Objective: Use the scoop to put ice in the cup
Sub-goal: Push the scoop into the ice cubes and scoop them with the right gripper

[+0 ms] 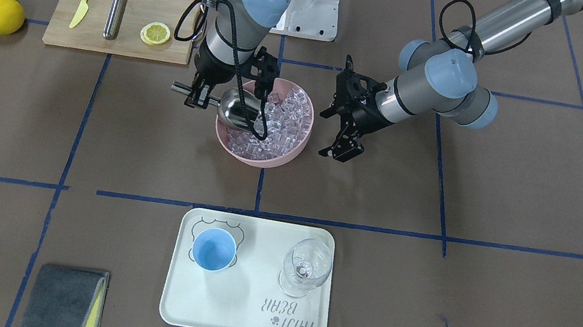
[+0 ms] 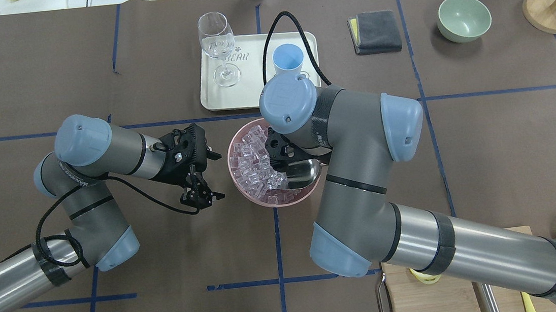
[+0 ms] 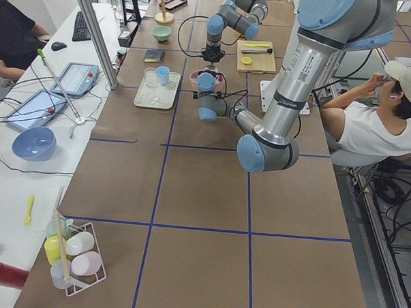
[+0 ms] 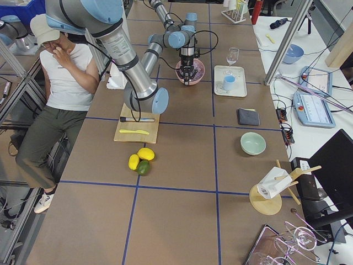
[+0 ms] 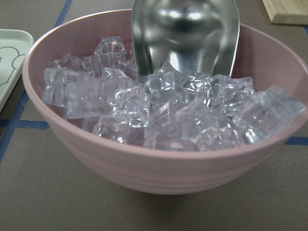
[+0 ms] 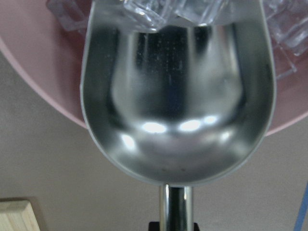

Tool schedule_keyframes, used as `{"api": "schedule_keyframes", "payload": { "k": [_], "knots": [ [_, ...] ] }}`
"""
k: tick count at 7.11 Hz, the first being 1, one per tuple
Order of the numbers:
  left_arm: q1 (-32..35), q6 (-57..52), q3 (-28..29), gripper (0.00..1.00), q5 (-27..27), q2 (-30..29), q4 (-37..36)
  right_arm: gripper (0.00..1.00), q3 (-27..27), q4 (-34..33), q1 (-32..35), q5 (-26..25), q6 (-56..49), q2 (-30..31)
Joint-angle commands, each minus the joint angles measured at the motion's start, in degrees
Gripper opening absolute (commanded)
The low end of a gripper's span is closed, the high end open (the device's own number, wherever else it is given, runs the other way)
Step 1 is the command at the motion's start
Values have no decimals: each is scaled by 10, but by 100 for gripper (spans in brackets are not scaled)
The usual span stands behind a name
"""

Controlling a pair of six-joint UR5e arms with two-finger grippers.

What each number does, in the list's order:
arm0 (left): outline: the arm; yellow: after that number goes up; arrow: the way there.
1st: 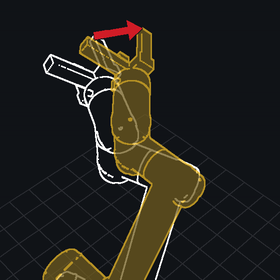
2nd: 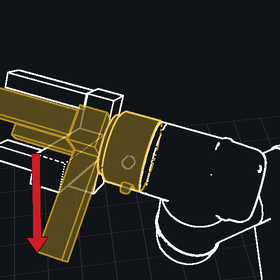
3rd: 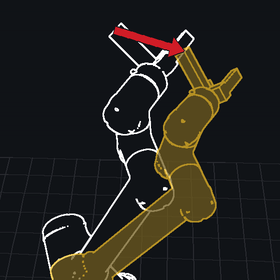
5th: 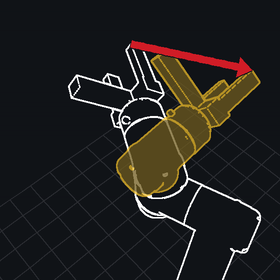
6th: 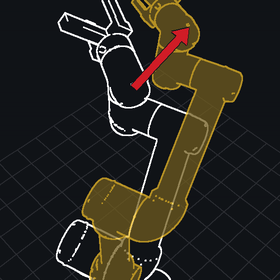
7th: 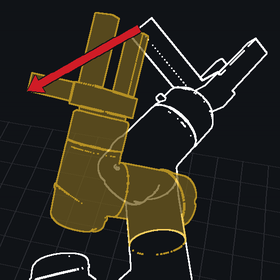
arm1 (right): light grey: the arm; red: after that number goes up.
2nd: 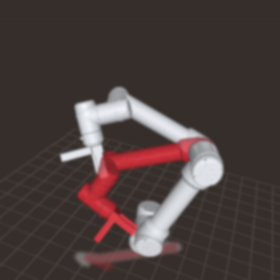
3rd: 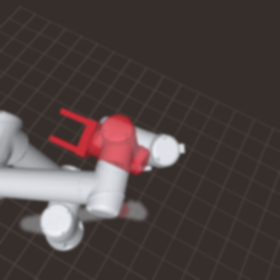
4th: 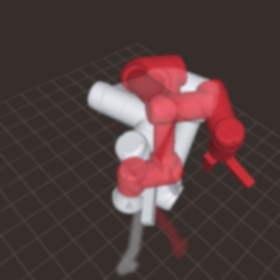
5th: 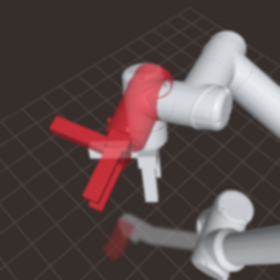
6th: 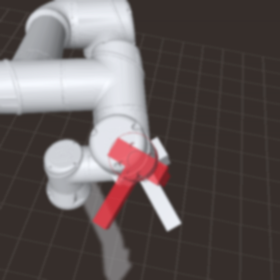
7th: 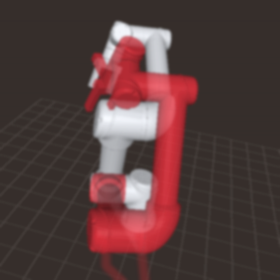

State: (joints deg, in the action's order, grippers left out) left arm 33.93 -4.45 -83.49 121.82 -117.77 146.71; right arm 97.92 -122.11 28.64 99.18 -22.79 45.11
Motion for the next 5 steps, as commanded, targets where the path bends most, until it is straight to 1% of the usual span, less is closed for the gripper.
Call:
{"api": "schedule_keyframes", "payload": {
  "k": [1,2,3,4,5],
  "knots": [
    [0,0,0,100,0,0,1,0,4,55,7,23,13,22],
    [0,1,0,100,0,0,1,0,4,79,8,33,30,26],
    [0,1,0,100,0,0,1,0,4,88,12,43,34,27],
    [0,1,0,100,0,0,1,0,15,88,16,50,35,28],
    [0,1,0,100,0,0,1,0,30,89,19,56,35,42]
  ]
}}
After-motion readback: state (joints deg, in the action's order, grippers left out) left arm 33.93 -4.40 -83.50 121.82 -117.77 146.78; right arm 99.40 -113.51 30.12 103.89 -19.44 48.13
